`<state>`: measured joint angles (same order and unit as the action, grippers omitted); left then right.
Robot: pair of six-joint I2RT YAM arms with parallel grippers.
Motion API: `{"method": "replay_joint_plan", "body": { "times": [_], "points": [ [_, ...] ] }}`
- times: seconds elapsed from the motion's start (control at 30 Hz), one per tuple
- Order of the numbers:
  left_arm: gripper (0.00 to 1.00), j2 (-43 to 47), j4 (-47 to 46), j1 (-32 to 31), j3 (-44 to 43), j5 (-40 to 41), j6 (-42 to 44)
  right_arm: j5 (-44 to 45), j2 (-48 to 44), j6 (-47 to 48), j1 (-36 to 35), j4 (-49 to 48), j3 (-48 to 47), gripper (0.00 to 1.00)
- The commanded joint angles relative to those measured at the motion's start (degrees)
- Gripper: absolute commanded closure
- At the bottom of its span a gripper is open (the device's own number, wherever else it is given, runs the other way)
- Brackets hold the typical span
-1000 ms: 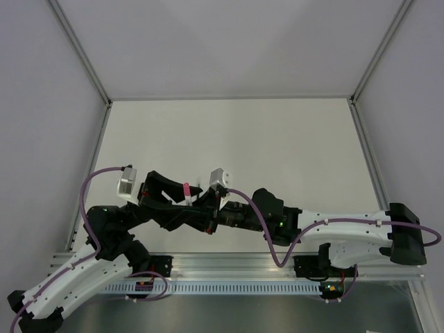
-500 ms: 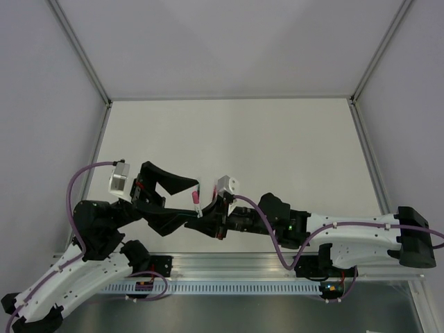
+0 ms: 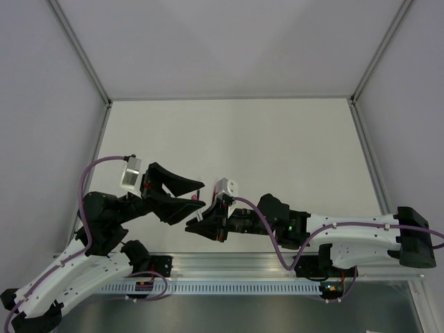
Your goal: Insert the pens into the pen caps
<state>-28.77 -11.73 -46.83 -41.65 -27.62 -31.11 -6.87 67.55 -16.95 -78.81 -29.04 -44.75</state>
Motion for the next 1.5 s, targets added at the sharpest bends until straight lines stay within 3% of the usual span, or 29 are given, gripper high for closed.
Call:
{"method": "replay_joint_plan", "body": {
  "times": [0.0, 0.17, 0.23, 0.63, 1.13, 1.47],
  "points": [
    [0.43, 0.65, 0.30, 0.07, -0.01, -1.30, 1.76, -1.04, 0.30, -0.89, 0.05, -1.46, -0.60, 1.00],
    [0.86, 1.97, -1.63, -0.02, 2.18, -2.96, 0.97, -0.33, 0.30, -1.94, -0.03, -2.25, -0.95, 1.00],
    [0.97, 2.49, -2.51, 0.07, 3.15, -3.67, 0.53, -0.16, 0.57, -2.12, -0.03, -1.90, -1.82, 1.00],
    [0.98, 3.20, -10.86, -0.02, 8.86, -9.12, -6.68, -0.25, -1.10, -2.21, 2.43, -5.68, -3.85, 1.00],
    [0.98, 3.11, -6.99, 0.07, 12.91, -4.20, -8.96, 5.73, -1.81, 5.70, 2.60, 5.48, -12.55, 1.00],
    [0.98, 3.20, -19.19, 0.07, 18.53, -11.22, -9.84, 3.01, -3.74, 2.89, 3.92, 4.34, -14.31, 1.00]
  ]
}}
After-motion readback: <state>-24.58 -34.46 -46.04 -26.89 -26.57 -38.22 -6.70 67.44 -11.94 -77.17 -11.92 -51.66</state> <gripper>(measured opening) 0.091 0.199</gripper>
